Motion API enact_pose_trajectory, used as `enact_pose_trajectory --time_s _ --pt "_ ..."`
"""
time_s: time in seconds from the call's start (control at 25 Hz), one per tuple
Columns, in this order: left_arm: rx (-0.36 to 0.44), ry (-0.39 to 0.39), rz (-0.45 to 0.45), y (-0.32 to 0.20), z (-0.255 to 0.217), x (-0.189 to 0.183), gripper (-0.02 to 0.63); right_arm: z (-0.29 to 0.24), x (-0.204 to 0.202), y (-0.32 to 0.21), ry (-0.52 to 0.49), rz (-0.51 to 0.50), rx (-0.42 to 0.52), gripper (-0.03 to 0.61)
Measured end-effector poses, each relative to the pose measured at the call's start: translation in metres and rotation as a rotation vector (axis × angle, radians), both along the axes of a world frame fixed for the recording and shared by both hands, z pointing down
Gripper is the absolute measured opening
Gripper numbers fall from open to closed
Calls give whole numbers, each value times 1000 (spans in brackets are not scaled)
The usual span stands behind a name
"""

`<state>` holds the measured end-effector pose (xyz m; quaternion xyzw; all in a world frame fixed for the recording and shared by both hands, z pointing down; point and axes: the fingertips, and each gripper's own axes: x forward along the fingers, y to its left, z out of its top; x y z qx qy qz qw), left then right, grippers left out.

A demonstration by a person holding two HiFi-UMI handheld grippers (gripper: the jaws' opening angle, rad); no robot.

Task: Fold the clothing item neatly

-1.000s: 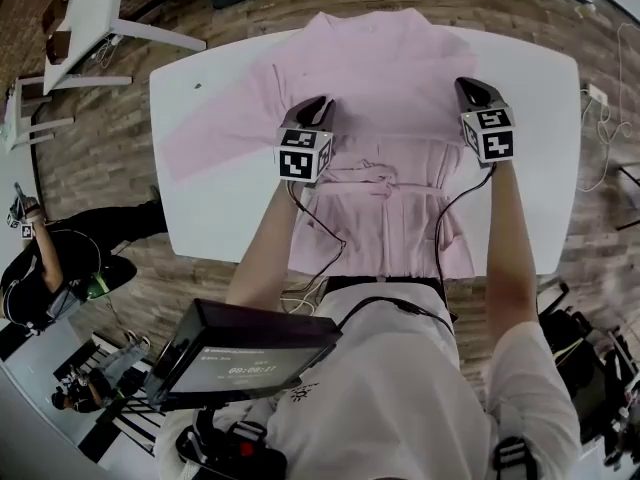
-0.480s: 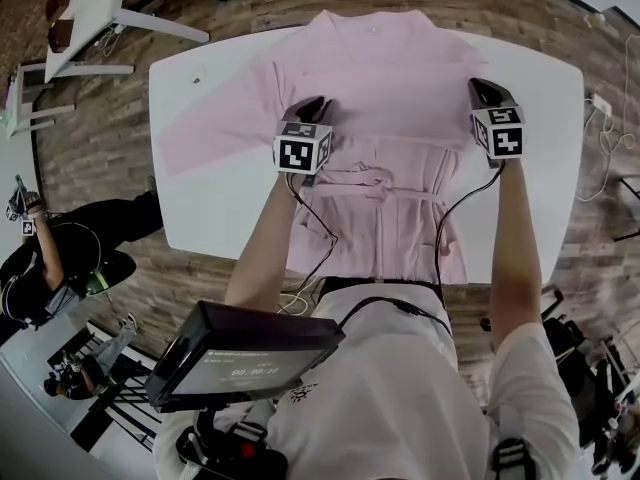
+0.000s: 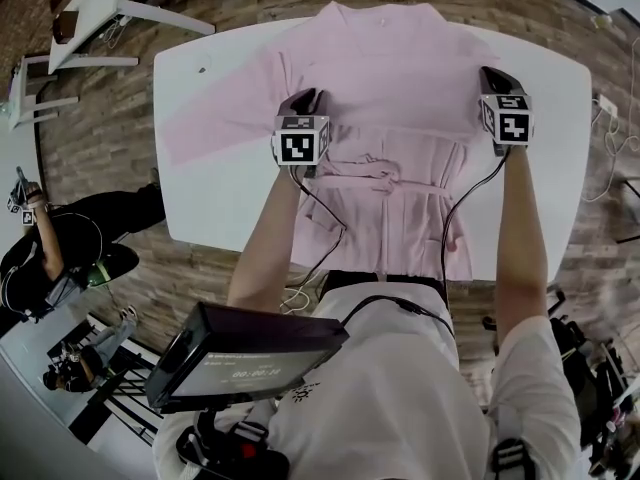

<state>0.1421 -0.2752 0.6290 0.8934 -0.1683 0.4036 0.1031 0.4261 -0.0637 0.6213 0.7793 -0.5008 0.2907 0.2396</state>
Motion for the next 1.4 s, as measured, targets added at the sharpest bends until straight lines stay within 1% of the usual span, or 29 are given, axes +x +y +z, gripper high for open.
enact_pose_trajectory --time_s 0.12,0.2,0.28,0.32,0.44,0.56,0.64,0.72,0.8,0.96,1.08,1.24,1.4 --pt "21 13 -5 0 -8 -2 67 -5 -9 1 4 -17 15 5" --pt "40 40 -3 4 -21 -4 67 -14 -28 3 -44 -47 69 5" --pt "22 68 20 16 -29 -5 67 -22 -54 10 -106 -81 122 5" --pt "10 77 37 24 -31 -4 67 -26 -69 14 -124 -100 134 5" --pt "-13 74 78 41 -25 -4 67 -31 -110 27 -157 -153 126 5" --pt "-33 47 88 45 -11 -8 67 -20 -134 42 -166 -192 58 5" --pt "-48 33 93 45 -3 -8 67 -7 -135 53 -144 -195 -4 5" --pt "-59 24 99 45 2 -8 67 4 -131 63 -137 -174 -33 5" --pt "-66 21 99 44 3 -8 67 6 -130 65 -150 -144 -20 5" --pt "-84 43 101 41 2 -7 64 6 -127 62 -157 -100 -7 4" --pt "-76 54 105 43 -4 -8 64 -1 -127 62 -138 -92 0 5" --pt "-59 106 128 50 -30 -10 64 -38 -133 53 -100 -99 68 5" --pt "-35 179 159 60 -69 -12 58 -74 -145 46 -56 -107 120 5"
